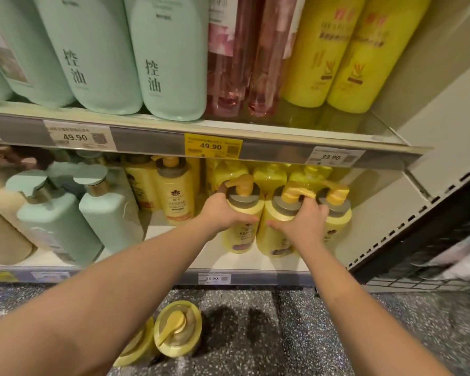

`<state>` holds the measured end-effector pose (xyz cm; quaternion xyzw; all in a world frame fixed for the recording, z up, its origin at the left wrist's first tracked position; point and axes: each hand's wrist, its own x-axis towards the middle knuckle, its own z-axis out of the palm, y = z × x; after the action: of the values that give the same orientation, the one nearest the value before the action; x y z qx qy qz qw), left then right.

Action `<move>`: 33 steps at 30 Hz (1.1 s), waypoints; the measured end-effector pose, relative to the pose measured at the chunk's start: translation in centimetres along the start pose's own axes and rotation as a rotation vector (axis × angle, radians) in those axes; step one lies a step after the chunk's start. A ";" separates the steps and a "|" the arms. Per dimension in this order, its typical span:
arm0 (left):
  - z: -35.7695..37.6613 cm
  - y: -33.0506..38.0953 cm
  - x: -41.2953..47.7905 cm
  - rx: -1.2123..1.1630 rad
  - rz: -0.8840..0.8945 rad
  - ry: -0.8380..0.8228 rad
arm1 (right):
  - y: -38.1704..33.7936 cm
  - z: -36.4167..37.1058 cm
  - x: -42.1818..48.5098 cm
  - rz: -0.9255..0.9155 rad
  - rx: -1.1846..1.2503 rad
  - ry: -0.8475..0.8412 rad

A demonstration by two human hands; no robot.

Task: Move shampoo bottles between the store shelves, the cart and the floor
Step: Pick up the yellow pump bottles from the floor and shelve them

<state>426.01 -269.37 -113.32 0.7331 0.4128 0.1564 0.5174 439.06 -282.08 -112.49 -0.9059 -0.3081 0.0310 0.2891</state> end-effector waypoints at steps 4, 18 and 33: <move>-0.7 -0.6 -1.1 -0.019 0.039 0.043 | 0.5 0.6 -2.2 -0.102 0.169 0.020; -9.7 1.5 -8.4 -0.103 0.279 0.044 | -1.4 -5.6 -8.0 -0.304 0.487 -0.124; -18.8 -2.2 -20.7 0.094 0.262 -0.260 | -4.6 -6.1 -16.9 -0.401 0.395 -0.536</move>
<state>400.08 -273.13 -103.40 0.8180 0.2502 0.1068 0.5069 424.38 -291.90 -106.98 -0.7142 -0.5318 0.2683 0.3675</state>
